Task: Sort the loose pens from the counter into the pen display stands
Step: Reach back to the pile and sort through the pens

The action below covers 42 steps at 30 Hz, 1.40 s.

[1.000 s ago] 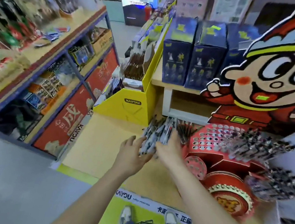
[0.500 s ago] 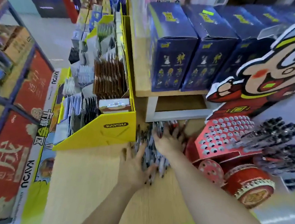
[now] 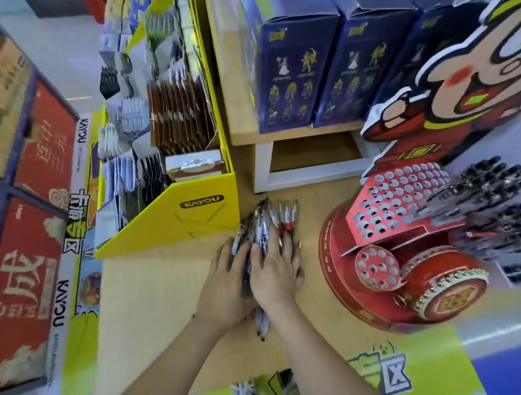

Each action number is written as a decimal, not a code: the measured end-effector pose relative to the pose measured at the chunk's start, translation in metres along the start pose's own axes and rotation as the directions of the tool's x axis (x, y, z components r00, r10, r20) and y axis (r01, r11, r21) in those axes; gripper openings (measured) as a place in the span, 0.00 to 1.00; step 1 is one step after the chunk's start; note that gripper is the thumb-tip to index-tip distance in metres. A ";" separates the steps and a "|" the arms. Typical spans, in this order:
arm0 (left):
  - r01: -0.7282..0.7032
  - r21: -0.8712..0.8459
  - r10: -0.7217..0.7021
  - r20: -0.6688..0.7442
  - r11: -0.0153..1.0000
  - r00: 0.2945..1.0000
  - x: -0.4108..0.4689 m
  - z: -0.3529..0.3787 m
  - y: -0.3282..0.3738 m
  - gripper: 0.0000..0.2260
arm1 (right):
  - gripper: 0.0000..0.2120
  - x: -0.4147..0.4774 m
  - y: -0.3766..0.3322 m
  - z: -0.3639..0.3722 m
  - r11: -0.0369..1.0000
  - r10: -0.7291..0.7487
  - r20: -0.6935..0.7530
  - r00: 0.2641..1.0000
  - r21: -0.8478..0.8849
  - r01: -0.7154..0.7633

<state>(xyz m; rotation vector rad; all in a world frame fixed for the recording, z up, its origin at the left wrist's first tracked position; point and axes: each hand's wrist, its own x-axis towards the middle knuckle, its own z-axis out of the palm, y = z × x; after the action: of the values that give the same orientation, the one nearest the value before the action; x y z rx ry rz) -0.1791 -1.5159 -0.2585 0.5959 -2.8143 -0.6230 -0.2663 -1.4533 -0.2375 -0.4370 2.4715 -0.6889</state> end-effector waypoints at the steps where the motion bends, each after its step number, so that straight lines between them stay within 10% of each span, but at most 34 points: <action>1: -0.004 0.021 0.004 0.005 1.000 1.000 -0.004 -0.002 -0.003 0.33 | 0.25 -0.004 0.000 0.004 1.000 0.007 0.005 1.000 0.029 -0.007; 6: 0.209 0.032 -0.211 0.073 0.977 0.975 -0.017 -0.017 -0.005 0.34 | 0.26 -0.009 0.004 0.007 0.960 -0.027 -0.015 1.000 0.279 0.030; 10: 0.036 0.110 -0.045 0.081 0.993 0.996 -0.041 -0.016 0.033 0.29 | 0.25 0.000 0.015 -0.018 0.800 -0.001 -0.044 0.999 0.599 0.027; 22: -0.095 0.327 -0.001 0.282 0.940 0.959 -0.037 0.010 0.027 0.31 | 0.28 0.054 0.015 -0.037 0.979 0.024 -0.029 0.999 -0.203 -0.029; 32: -0.070 0.343 -0.001 0.203 0.937 0.979 -0.025 0.017 0.035 0.33 | 0.17 0.065 0.017 -0.043 0.989 -0.028 0.086 0.996 0.149 0.015; 42: -0.135 0.351 0.078 0.171 0.927 0.982 -0.020 0.023 0.036 0.28 | 0.12 0.072 0.003 -0.049 0.998 -0.039 0.086 0.996 -0.047 0.043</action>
<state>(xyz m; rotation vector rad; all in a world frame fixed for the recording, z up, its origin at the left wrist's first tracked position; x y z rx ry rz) -0.1793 -1.4691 -0.2651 0.4636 -3.1085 -0.1308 -0.3527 -1.4632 -0.2322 -0.5256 2.4095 -0.6144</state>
